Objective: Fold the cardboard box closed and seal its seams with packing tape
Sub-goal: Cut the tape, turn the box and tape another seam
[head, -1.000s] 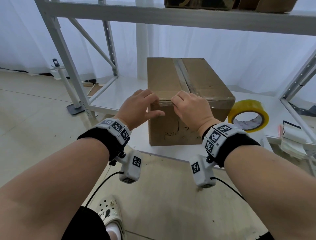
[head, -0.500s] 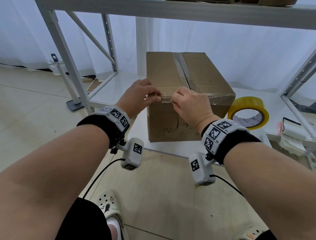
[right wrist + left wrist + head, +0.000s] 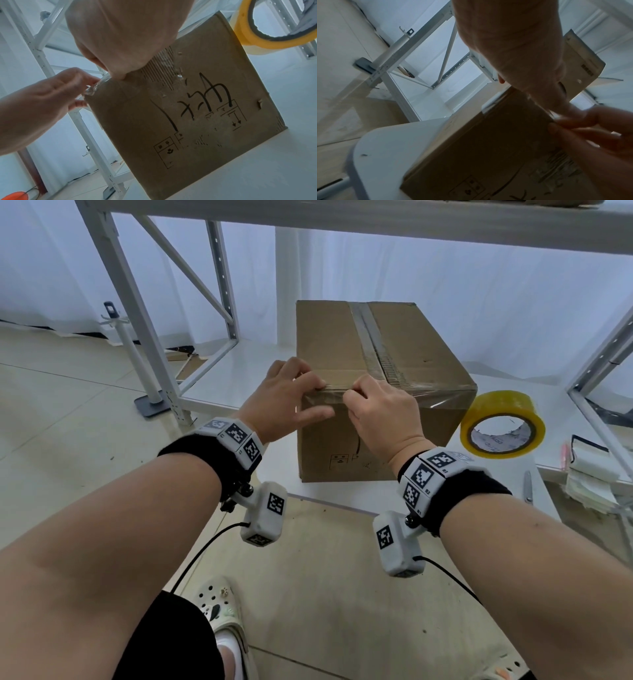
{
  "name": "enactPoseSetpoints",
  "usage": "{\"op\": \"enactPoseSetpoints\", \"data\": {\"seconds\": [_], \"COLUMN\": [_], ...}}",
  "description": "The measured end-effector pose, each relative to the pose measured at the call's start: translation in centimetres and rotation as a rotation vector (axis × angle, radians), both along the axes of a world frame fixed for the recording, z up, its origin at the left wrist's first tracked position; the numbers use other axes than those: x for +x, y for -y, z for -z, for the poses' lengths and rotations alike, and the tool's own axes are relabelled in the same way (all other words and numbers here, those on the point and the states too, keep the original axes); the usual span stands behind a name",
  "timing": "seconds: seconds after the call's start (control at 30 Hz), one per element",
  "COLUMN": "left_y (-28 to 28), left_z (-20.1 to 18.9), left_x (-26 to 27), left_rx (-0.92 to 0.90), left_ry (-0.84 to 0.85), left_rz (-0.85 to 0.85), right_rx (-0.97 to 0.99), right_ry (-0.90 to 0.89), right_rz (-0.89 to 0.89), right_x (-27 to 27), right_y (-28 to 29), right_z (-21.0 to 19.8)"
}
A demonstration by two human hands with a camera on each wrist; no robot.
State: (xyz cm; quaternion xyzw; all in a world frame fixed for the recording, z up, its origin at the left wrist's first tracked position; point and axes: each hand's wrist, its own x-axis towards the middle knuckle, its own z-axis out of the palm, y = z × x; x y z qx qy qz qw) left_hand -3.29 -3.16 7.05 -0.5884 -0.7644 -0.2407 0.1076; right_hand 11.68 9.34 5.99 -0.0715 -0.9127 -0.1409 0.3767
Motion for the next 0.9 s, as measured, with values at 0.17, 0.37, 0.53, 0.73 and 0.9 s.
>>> {"op": "enactPoseSetpoints", "data": {"seconds": [0.17, 0.37, 0.53, 0.73, 0.9], "left_y": [-1.6, -2.0, -2.0, -1.3, -1.3], "left_z": [-1.4, -0.3, -0.2, 0.3, -0.7], "left_x": [0.1, 0.0, 0.3, 0.6, 0.3], "left_rx": [0.025, 0.052, 0.040, -0.028, 0.033], "left_ry": [-0.013, -0.089, -0.142, -0.185, -0.024], "left_rz": [-0.053, -0.024, -0.038, -0.041, -0.016], "right_rx": [-0.005, -0.262, -0.306, -0.326, -0.332], "right_ry": [-0.007, 0.041, 0.251, 0.280, 0.320], "right_rz": [0.049, 0.051, 0.164, 0.224, 0.237], "right_x": [0.1, -0.1, -0.8, -0.8, -0.5], "right_y": [0.5, 0.5, -0.9, -0.3, 0.0], "right_z": [0.8, -0.3, -1.9, -1.6, -2.0]}}
